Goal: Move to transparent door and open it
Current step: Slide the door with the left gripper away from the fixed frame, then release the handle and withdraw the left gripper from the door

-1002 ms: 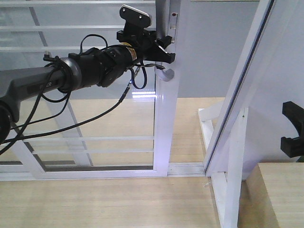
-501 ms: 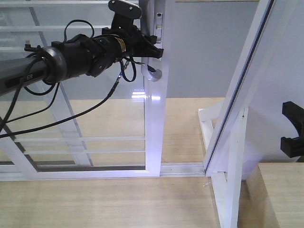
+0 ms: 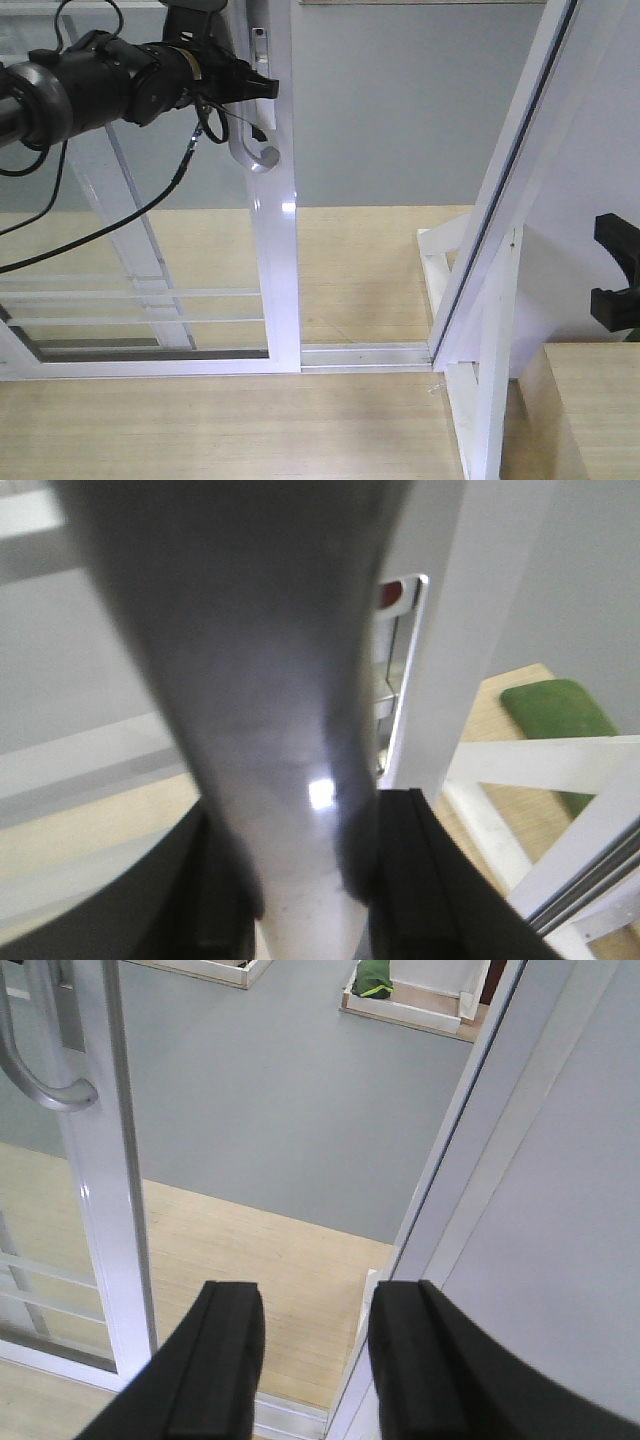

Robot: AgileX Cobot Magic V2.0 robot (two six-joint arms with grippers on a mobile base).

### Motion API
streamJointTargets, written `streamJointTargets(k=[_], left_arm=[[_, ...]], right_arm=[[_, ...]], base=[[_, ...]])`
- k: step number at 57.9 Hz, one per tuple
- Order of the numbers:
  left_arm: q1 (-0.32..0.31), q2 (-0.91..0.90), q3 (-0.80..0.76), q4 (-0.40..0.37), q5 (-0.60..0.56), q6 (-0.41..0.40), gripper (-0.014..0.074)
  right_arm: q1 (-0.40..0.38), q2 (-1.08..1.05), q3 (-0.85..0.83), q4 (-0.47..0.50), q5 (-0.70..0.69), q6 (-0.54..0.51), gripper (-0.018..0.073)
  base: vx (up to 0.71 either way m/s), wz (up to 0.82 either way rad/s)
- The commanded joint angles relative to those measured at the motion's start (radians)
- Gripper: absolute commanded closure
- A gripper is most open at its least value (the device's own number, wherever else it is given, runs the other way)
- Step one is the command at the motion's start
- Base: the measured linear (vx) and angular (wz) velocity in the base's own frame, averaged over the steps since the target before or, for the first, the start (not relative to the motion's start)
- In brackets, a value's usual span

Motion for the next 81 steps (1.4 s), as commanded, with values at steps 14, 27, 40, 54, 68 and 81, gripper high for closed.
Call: streamJointTargets(k=[14,27,40,54,68,81], left_arm=[[0.104,-0.170,0.056,0.026,-0.092,0.077,0.0268],[0.224,-0.331,0.366,0.028,-0.254,0.077,0.0268],[0.295,-0.501,0.605,0.027,-0.332,0.073,0.0268],[0.245,-0.775,0.842,0.026,-0.417,0.071,0.0268],[0.233,-1.075,1.002,0.025,-0.400,0.070,0.0268],[0.233,-1.191,1.049,0.025,-0.377,0.070,0.0268]], right_arm=[[-0.007,0.001,-0.029,-0.026,-0.072,-0.007,0.0223],[-0.007,0.001,-0.029,-0.039,-0.073,-0.007,0.0223],[-0.007,0.001,-0.029,-0.058,-0.073,-0.007,0.0223],[-0.007,0.001,-0.029,-0.053,-0.071,-0.003,0.0223],[-0.007,0.001,-0.029,-0.052,-0.072,-0.003,0.0223],[-0.007,0.001,-0.029,-0.052,-0.072,-0.003,0.0223]], base=[[0.00,0.00],[0.00,0.00],[0.00,0.00],[0.00,0.00],[0.00,0.00],[0.00,0.00]])
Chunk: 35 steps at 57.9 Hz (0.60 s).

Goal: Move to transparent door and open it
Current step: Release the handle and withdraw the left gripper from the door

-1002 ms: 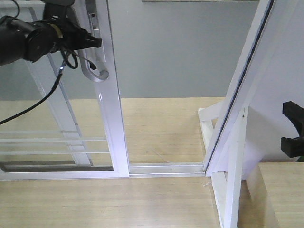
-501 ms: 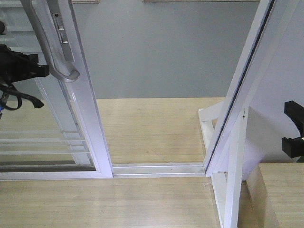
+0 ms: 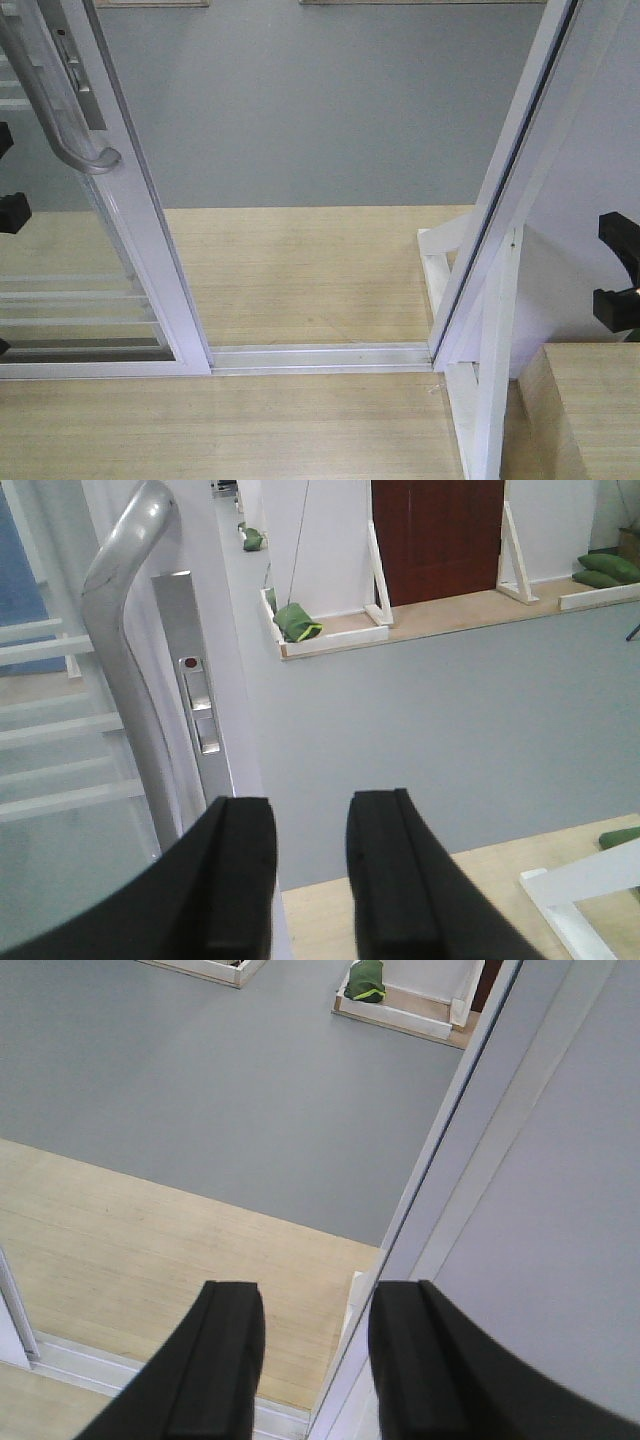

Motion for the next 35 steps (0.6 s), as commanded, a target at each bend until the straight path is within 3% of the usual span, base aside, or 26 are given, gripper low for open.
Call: streamJointTargets(k=[1,15,23,29,35], left_arm=[[-0.007,-0.030,-0.019,-0.006,-0.068,-0.004,0.0268],[-0.006,-0.061,-0.006,-0.004,-0.076,-0.001,0.0288],[-0.005,-0.207,0.082,-0.063,-0.078,0.009,0.0431],[-0.003,-0.336,0.169,-0.203,-0.078,0.125,0.0605],[-0.003,-0.450,0.257,-0.293,-0.078,0.272,0.0603]], right_arm=[[-0.007,0.001,-0.029,-0.016,-0.072,-0.003,0.0223],[-0.007,0.001,-0.029,-0.016,-0.072,-0.003,0.0223],[-0.007,0.001,-0.029,-0.016,-0.072,-0.003,0.0223],[-0.007,0.001,-0.029,-0.015,-0.072,-0.003,0.0223],[-0.007,0.001,-0.029,-0.015,-0.072,-0.003,0.0223]], base=[[0.00,0.00],[0.00,0.00],[0.00,0.00],[0.00,0.00],[0.00,0.00]])
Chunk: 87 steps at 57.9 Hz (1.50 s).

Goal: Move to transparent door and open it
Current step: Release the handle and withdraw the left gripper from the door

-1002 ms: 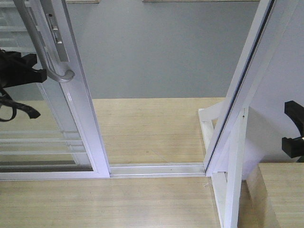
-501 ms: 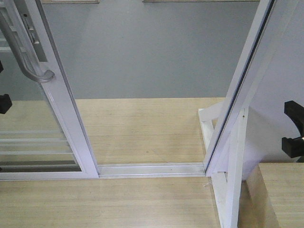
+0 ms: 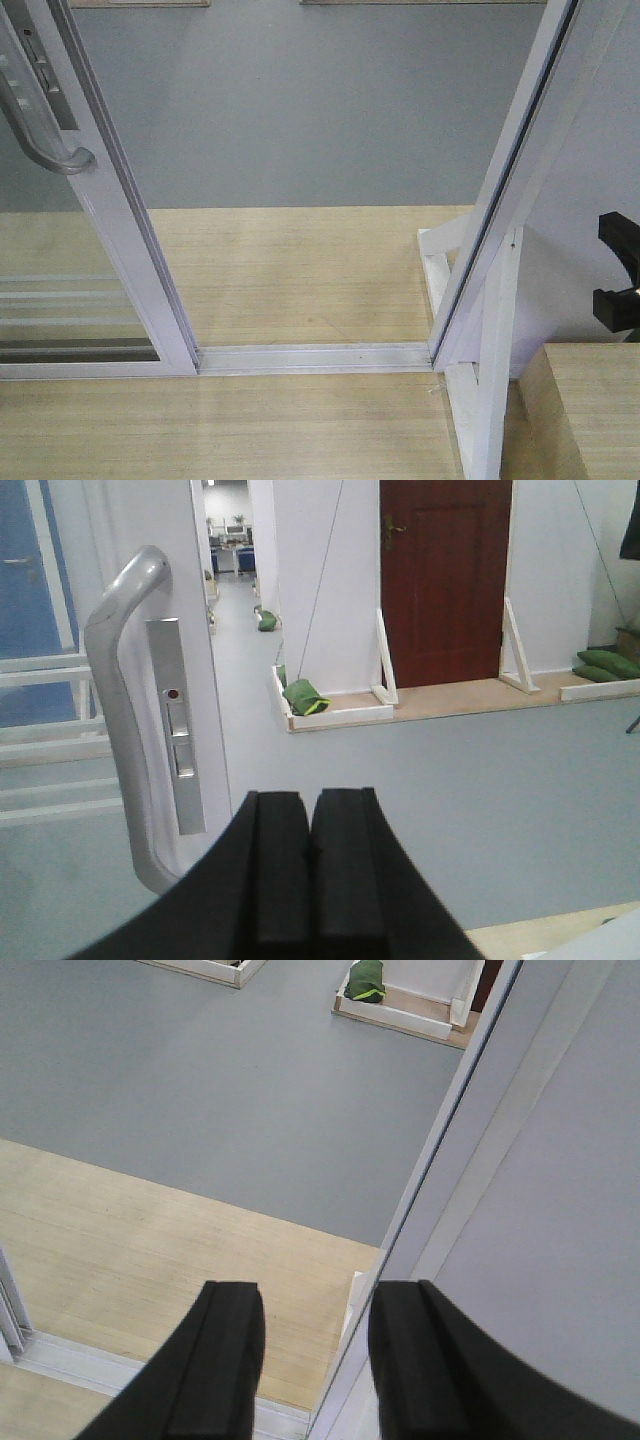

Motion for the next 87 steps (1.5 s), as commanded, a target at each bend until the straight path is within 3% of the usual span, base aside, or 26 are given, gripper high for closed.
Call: streamJointTargets(k=[1,12,23,25,34,71,75,81,86,87], left_arm=[[-0.003,-0.087,0.042,-0.085,-0.079,0.115,0.0603],[0.017,-0.287,0.208,-0.087,-0.079,0.113,0.0602],[0.127,-0.434,0.339,-0.086,-0.077,0.113,0.0602],[0.133,-0.457,0.337,-0.086,-0.022,0.113,0.0602],[0.132,-0.450,0.335,-0.085,0.036,0.113,0.0602],[0.132,-0.450,0.334,-0.085,0.036,0.113,0.0602],[0.132,-0.450,0.334,-0.085,0.036,0.113,0.0602],[0.132,-0.450,0.334,-0.085,0.036,0.113,0.0602],[0.132,-0.450,0.334,-0.085,0.036,0.113,0.0602],[0.132,-0.450,0.334,-0.085,0.036,0.113,0.0602]], right_arm=[[-0.007,0.001,-0.029,-0.015,-0.072,-0.003,0.0223],[-0.007,0.001,-0.029,-0.015,-0.072,-0.003,0.0223],[-0.007,0.001,-0.029,-0.015,-0.072,-0.003,0.0223],[-0.007,0.001,-0.029,-0.015,-0.072,-0.003,0.0223],[-0.007,0.001,-0.029,-0.015,-0.072,-0.003,0.0223],[-0.007,-0.005,-0.029,-0.033,-0.073,-0.006,0.0227],[-0.007,-0.042,-0.025,-0.116,-0.076,-0.007,0.0267],[-0.007,-0.136,0.008,-0.214,-0.077,0.006,0.0410],[-0.007,-0.243,0.051,-0.217,-0.052,0.027,0.0576],[-0.009,-0.268,0.063,-0.207,-0.039,0.031,0.0574]], base=[[0.00,0.00],[0.00,0.00],[0.00,0.00],[0.00,0.00],[0.00,0.00],[0.00,0.00],[0.00,0.00],[0.00,0.00],[0.00,0.00],[0.00,0.00]])
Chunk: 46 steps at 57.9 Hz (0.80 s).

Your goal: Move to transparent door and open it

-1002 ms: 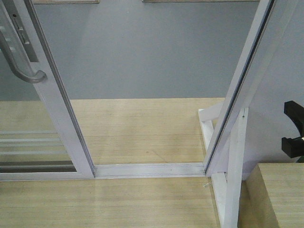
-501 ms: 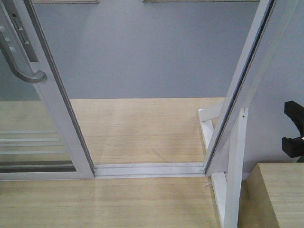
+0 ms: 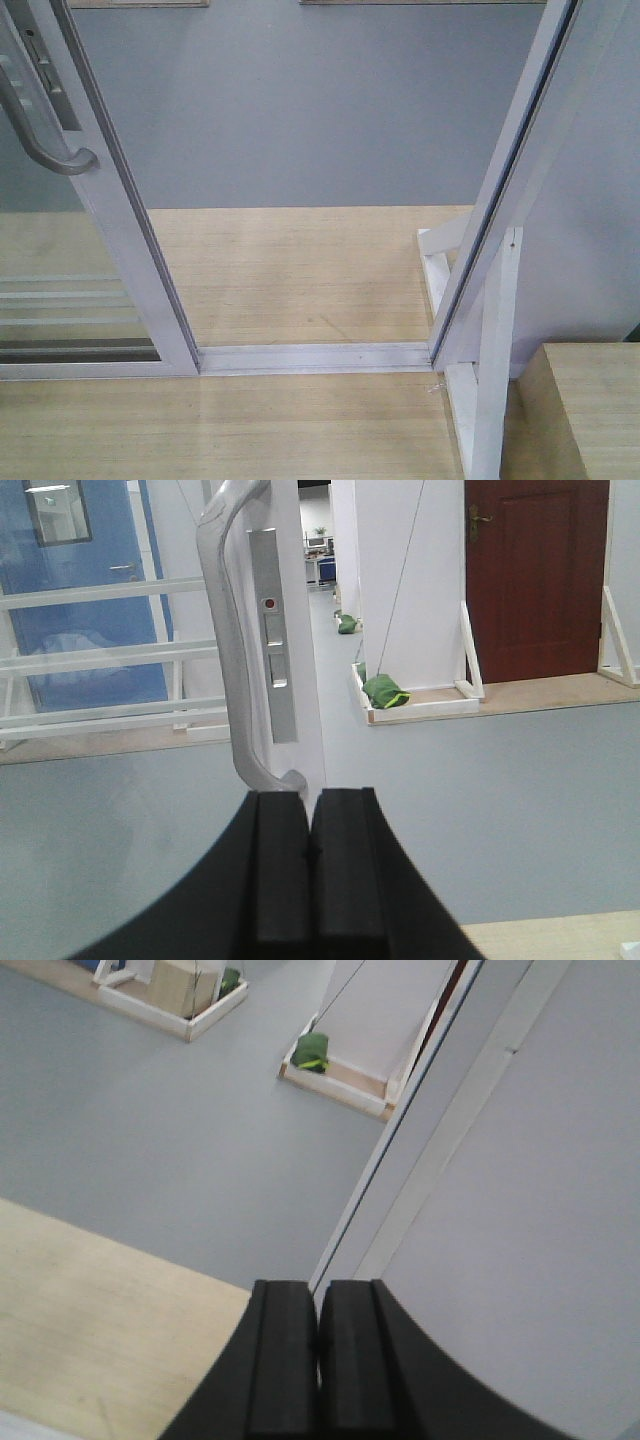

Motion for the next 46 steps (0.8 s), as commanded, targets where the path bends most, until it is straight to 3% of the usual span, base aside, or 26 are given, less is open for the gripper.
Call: streamJointTargets(k=[1,9,19,27,43,46], left_arm=[[-0.001,-0.013,0.032,-0.009,-0.079,0.000,0.0602],[-0.001,-0.013,0.032,-0.009,-0.079,0.000,0.0602],[-0.001,-0.013,0.032,-0.009,-0.079,0.000,0.0602],[-0.001,-0.013,0.032,-0.009,-0.079,0.000,0.0602],[-0.001,-0.013,0.032,-0.009,-0.079,0.000,0.0602],[-0.001,-0.013,0.032,-0.009,-0.079,0.000,0.0602]], right_arm=[[-0.014,-0.091,0.017,-0.012,-0.024,0.017,0.0573],[-0.108,-0.223,0.097,0.144,0.054,0.037,0.0570],[-0.204,-0.343,0.177,0.200,0.009,0.036,0.0570],[-0.205,-0.404,0.286,0.213,-0.078,0.040,0.0570],[-0.206,-0.458,0.530,0.343,-0.288,0.055,0.0568],[-0.206,-0.456,0.530,0.368,-0.260,0.047,0.0568]], base=[[0.00,0.00],[0.00,0.00],[0.00,0.00],[0.00,0.00],[0.00,0.00],[0.00,0.00]])
